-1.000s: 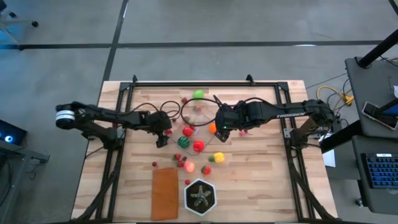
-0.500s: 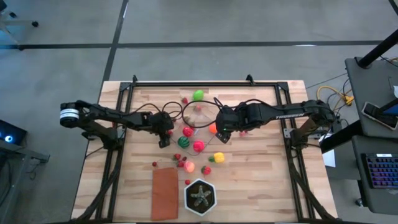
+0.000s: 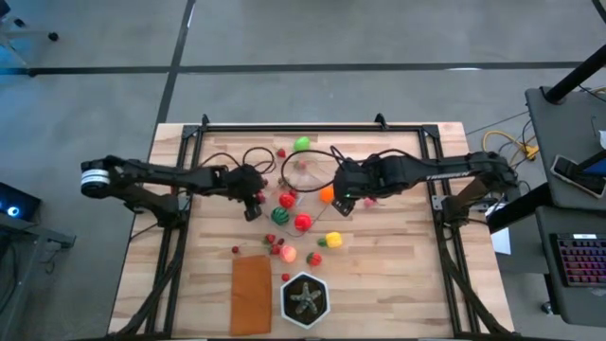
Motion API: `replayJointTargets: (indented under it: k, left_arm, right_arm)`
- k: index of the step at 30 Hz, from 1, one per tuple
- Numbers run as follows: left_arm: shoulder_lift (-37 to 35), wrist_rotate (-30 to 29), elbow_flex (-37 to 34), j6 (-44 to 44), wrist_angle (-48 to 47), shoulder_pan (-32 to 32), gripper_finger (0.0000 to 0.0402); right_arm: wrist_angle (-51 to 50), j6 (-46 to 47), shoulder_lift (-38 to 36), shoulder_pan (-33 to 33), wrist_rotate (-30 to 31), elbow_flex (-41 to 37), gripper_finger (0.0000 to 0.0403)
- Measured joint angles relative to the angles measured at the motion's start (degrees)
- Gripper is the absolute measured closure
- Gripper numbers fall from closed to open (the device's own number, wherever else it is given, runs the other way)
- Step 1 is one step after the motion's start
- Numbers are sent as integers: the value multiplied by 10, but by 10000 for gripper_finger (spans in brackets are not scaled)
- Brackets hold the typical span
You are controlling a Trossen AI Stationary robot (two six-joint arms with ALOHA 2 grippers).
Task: Pick and placing Produce into tupperware
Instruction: Put the red strawberry into the transparent bin
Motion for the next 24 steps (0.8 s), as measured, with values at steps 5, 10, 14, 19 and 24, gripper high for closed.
replayJointTargets:
  k: [5, 10, 14, 19, 24]
  left_arm:
    - [-73, -24, 39, -8, -23, -1, 268]
    - [-119, -42, 82, -7, -14, -4, 267]
    - [-106, 27, 112, 13, 37, -16, 266]
    - [-24, 40, 142, 23, 46, -37, 266]
    - [59, 43, 176, -20, 48, -44, 258]
  right_arm:
    - [-1, 5, -30, 0, 32, 0, 74]
    - [-1, 11, -54, 0, 47, 0, 74]
    - [-3, 10, -62, 0, 50, 0, 74]
    - [-8, 10, -64, 0, 51, 0, 74]
    - [-19, 10, -63, 0, 52, -1, 74]
